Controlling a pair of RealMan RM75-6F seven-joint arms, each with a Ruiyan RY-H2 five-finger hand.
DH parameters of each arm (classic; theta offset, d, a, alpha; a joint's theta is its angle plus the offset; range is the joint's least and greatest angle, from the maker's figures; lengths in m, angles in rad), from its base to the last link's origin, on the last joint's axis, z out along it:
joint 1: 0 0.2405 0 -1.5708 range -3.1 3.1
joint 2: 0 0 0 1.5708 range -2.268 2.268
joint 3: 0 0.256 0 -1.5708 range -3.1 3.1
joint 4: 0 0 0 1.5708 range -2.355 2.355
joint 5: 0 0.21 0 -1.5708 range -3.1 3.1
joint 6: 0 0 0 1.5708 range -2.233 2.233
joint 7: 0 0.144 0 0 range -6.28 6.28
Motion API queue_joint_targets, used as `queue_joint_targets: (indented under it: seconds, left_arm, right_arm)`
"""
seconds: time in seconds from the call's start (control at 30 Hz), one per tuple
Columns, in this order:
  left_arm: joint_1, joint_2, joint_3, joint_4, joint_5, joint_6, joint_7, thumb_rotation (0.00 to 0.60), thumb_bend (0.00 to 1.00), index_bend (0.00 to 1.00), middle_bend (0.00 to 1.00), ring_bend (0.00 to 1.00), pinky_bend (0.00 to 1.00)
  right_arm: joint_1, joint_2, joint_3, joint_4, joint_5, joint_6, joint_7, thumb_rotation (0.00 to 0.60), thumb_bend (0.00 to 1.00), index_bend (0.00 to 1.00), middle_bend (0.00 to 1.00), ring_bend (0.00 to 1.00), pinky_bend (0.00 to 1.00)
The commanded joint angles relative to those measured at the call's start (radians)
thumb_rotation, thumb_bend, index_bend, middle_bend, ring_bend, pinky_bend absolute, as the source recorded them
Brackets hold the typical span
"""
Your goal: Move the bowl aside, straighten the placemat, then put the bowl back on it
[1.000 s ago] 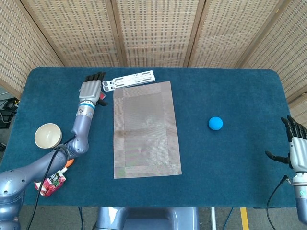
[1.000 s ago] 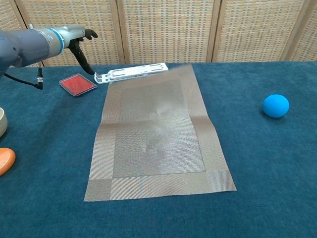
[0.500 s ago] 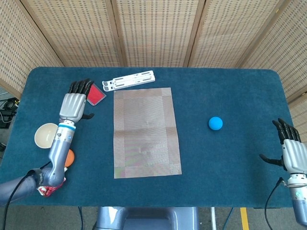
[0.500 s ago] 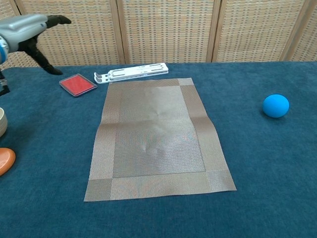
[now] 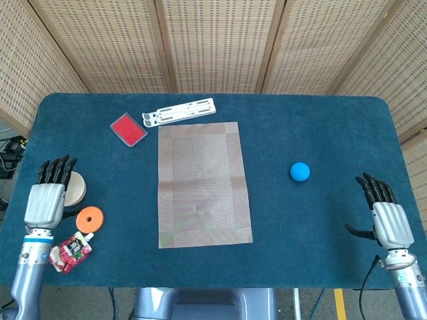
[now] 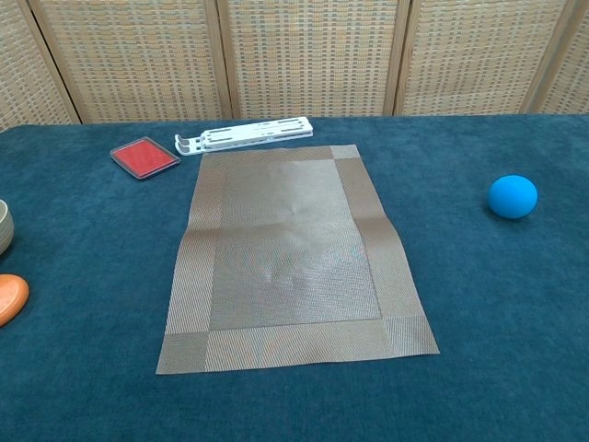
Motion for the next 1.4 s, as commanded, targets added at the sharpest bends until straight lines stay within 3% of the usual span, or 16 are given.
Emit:
queue_joint_targets:
  seconds: [0.03,0.3,0.63,1.13,1.4]
  left_arm:
    - [0.061,0.019,0.034,-0.012,0.067,0.073,-0.013,0.6,0.04,0.02,0.0,0.0,0.0]
    - [0.114,0.048,0.009,-0.008,0.088,0.092,-0.075,0.6,0.04,0.04,0.0,0.0,0.0]
    - [0.138,0.064,-0.023,-0.008,0.101,0.072,-0.117,0.6,0.05,0.05,0.0,0.0,0.0]
    - [0.15,0.054,-0.056,0.011,0.103,0.021,-0.114,0.6,0.05,0.05,0.0,0.0,0.0]
    - [0.152,0.05,-0.081,0.022,0.078,-0.008,-0.116,0.6,0.05,0.05,0.0,0.0,0.0]
  right_arm:
    - [0.003,-0.01,-0.021,-0.014,-0.034,0.002,-0.023,0.6,0.03,0.07,0.0,0.0,0.0]
    - [0.019,-0.103,-0.092,-0.087,-0.148,-0.014,-0.11,0.6,0.03,0.08,0.0,0.0,0.0]
    - [0.062,-0.277,-0.121,-0.106,-0.123,-0.124,-0.264,0.6,0.03,0.08,0.0,0.0,0.0]
    - [0.118,-0.503,-0.06,0.011,-0.039,-0.167,-0.368,0.6,0.03,0.08,0.0,0.0,0.0]
    - [0.151,-0.581,-0.041,0.071,0.017,-0.206,-0.42,0.6,0.03,0.08,0.0,0.0,0.0]
